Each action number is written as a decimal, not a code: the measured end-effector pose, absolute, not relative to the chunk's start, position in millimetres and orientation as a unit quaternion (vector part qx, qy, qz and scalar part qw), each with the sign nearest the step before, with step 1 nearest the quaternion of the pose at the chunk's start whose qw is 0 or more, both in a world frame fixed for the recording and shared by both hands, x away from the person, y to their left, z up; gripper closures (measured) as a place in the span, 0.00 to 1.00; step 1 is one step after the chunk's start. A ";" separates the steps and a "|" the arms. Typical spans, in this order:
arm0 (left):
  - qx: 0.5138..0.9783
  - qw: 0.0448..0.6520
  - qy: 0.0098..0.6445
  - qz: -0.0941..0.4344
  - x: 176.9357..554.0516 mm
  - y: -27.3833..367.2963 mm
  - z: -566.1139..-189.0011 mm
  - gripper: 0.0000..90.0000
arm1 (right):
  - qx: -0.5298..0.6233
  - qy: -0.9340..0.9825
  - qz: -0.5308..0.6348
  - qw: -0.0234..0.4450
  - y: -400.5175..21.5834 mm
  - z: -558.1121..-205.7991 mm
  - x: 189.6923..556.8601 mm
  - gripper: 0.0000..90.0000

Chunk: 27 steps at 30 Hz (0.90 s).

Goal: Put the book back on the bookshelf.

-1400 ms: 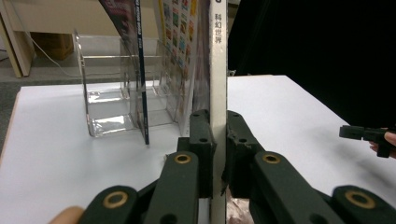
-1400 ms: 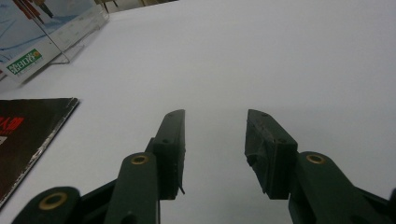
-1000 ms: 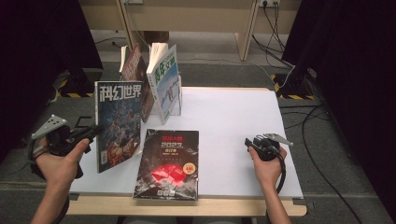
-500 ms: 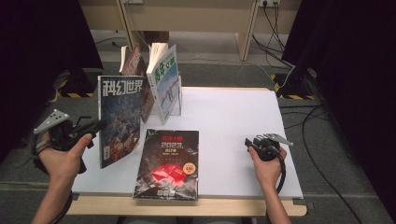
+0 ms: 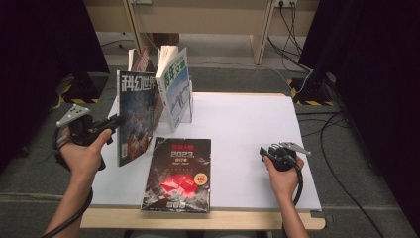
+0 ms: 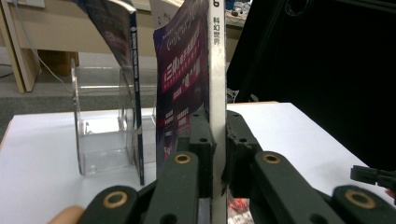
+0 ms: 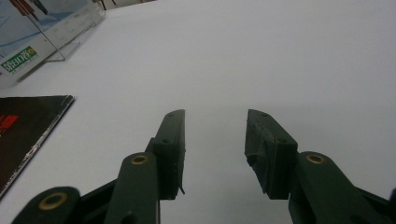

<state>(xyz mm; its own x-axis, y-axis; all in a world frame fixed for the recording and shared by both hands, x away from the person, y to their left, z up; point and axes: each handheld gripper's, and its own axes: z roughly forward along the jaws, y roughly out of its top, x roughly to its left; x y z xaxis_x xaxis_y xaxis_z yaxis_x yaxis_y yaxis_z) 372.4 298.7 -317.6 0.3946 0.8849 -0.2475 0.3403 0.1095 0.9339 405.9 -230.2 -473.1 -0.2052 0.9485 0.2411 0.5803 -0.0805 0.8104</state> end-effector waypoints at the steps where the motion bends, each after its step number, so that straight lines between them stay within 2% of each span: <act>1: 0.621 0.560 0.493 0.242 374.4 297.3 -317.2 0.92 | 0.594 0.644 0.433 0.212 -230.3 -473.1 405.8 0.65; 27: 0.613 0.558 0.495 0.261 435.0 275.4 -313.3 0.92 | 0.594 0.647 0.430 0.208 -230.3 -478.0 407.1 0.65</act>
